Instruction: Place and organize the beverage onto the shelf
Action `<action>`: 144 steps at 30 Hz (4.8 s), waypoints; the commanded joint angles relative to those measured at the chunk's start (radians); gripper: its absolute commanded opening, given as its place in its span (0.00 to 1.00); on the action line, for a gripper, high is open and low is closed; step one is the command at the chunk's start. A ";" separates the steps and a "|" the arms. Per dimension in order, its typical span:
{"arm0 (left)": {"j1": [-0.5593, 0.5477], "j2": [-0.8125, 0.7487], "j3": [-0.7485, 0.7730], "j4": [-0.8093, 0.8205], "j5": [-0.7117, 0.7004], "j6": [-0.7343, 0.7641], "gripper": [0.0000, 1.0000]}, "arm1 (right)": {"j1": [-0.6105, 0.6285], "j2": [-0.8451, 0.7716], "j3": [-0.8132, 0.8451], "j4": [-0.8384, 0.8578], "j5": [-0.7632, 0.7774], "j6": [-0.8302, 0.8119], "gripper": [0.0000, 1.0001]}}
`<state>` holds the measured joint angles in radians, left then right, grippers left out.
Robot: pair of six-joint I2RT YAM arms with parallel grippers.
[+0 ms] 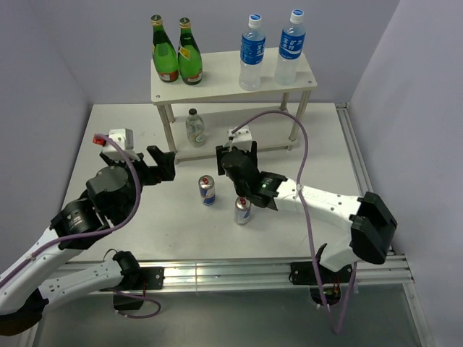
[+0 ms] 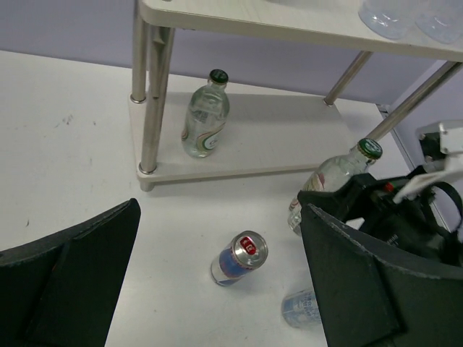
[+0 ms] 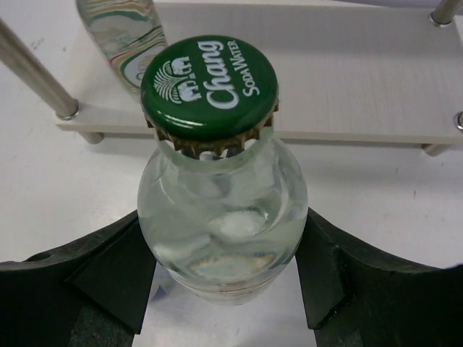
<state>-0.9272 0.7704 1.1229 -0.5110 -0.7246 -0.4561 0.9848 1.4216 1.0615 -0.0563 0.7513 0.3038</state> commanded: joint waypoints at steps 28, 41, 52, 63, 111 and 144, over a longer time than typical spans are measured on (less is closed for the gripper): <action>-0.002 -0.098 -0.132 0.003 -0.145 0.063 0.99 | -0.247 0.508 0.385 0.595 -0.072 -0.104 0.00; 0.027 -0.088 -0.138 0.014 -0.115 0.068 0.99 | -0.258 0.605 0.448 0.598 -0.096 -0.060 0.00; 0.037 -0.085 -0.144 0.009 -0.110 0.063 0.99 | -0.255 0.654 0.503 0.575 -0.099 -0.037 0.00; 0.037 -0.089 -0.147 0.005 -0.116 0.059 0.99 | -0.250 0.646 0.488 0.549 -0.096 -0.012 0.84; 0.102 0.030 -0.135 0.003 0.014 0.068 0.99 | 0.582 -0.454 -0.343 -0.511 0.384 0.745 1.00; 0.103 -0.011 -0.141 0.002 0.016 0.069 0.99 | 0.298 0.197 -0.566 0.647 0.336 0.382 0.85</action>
<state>-0.8280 0.7673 0.9726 -0.5278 -0.7212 -0.4046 1.2903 1.5974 0.4507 0.4683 1.0283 0.7414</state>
